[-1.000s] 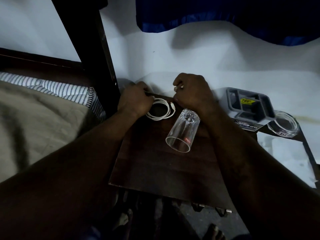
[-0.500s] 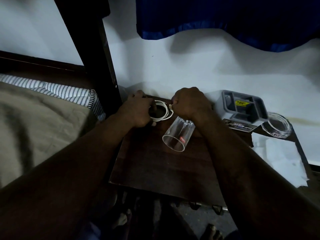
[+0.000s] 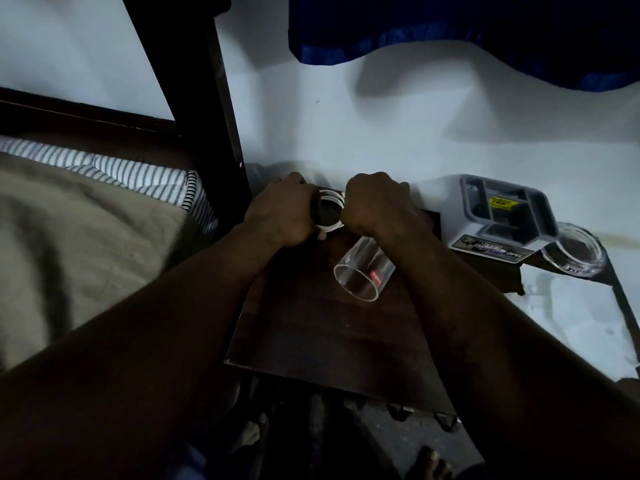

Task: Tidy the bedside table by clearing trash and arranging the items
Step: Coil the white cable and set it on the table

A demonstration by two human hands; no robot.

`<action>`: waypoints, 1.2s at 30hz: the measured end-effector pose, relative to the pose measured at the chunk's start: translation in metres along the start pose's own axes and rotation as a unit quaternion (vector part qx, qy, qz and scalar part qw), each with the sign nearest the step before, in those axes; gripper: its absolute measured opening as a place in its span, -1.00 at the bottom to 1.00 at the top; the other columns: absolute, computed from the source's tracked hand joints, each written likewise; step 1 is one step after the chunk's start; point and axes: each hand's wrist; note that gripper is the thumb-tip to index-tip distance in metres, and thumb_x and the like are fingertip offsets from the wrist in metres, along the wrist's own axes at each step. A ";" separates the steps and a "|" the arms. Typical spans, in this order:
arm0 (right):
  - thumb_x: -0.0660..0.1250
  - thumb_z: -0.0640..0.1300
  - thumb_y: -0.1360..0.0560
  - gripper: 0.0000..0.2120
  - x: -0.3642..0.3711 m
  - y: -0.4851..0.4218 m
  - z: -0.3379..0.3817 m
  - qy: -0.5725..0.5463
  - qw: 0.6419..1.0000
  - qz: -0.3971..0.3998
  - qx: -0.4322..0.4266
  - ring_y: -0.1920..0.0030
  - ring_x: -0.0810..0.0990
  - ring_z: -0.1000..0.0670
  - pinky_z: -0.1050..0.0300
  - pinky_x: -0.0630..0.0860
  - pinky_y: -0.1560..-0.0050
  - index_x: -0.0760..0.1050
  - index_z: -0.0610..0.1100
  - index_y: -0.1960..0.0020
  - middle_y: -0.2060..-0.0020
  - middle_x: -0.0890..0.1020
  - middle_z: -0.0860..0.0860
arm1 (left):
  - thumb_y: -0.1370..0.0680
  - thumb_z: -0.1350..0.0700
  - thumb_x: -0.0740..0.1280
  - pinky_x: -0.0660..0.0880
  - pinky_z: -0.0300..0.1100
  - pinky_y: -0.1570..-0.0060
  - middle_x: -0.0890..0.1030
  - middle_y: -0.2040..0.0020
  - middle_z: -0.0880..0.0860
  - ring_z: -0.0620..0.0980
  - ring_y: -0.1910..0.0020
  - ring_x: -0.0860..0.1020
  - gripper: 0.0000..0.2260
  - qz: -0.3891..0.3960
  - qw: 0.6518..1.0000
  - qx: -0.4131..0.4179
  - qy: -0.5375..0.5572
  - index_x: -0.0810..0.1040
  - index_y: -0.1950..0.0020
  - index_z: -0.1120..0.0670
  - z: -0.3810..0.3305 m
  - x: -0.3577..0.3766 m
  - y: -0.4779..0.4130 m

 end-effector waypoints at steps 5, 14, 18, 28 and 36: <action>0.33 -0.07 -0.45 -0.69 0.005 -0.003 0.000 -0.048 0.999 -0.016 -0.013 -0.11 0.62 -0.24 -0.01 0.38 0.02 0.50 -0.08 -0.18 -0.09 0.63 -0.16 | -0.30 -0.14 0.63 0.56 0.12 -0.16 0.55 -0.31 0.08 0.24 -0.28 0.51 -0.26 -0.027 0.999 -0.017 0.012 0.41 -0.39 -0.04 0.001 0.004 -0.005; 0.41 -0.01 -0.48 -0.67 0.014 -0.010 -0.003 -0.095 0.994 -0.046 -0.004 -0.11 0.63 -0.25 0.02 0.54 -0.01 0.55 -0.11 -0.19 -0.08 0.65 -0.18 | -0.30 -0.13 0.63 0.52 0.14 -0.29 0.53 -0.37 0.10 0.22 -0.36 0.48 -0.22 -0.022 0.998 -0.047 0.034 0.44 -0.46 -0.02 -0.002 0.004 -0.008; 0.44 -0.01 -0.47 -0.76 0.014 -0.017 -0.001 -0.118 0.991 -0.055 0.023 -0.10 0.65 -0.23 0.08 0.49 0.06 0.60 -0.15 -0.03 -0.01 0.68 -0.17 | -0.35 -0.11 0.59 0.52 0.15 -0.28 0.52 -0.32 0.12 0.24 -0.33 0.49 -0.35 -0.021 0.999 -0.036 0.019 0.50 -0.41 -0.06 -0.003 0.004 -0.007; 0.41 -0.15 -0.44 -0.94 0.014 -0.021 0.002 -0.098 0.994 -0.028 0.026 -0.03 0.66 -0.24 0.13 0.43 0.13 0.56 -0.13 0.12 0.06 0.68 -0.19 | -0.39 -0.12 0.57 0.51 0.16 -0.30 0.48 -0.32 0.12 0.26 -0.34 0.46 -0.44 0.002 0.999 -0.034 -0.010 0.55 -0.36 -0.06 -0.002 0.003 -0.010; 0.41 -0.05 -0.44 -0.68 0.006 -0.021 -0.001 -0.102 0.992 -0.074 0.029 -0.16 0.64 -0.22 0.02 0.59 -0.09 0.62 -0.01 -0.19 -0.15 0.65 -0.13 | -0.29 -0.16 0.64 0.50 0.14 -0.30 0.47 -0.35 0.16 0.25 -0.35 0.45 -0.31 -0.010 0.998 -0.052 0.038 0.52 -0.37 -0.03 0.003 0.004 -0.013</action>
Point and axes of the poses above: each hand's wrist, its own y-axis away from the middle knuckle, its own x-axis out of the palm, z = x × y
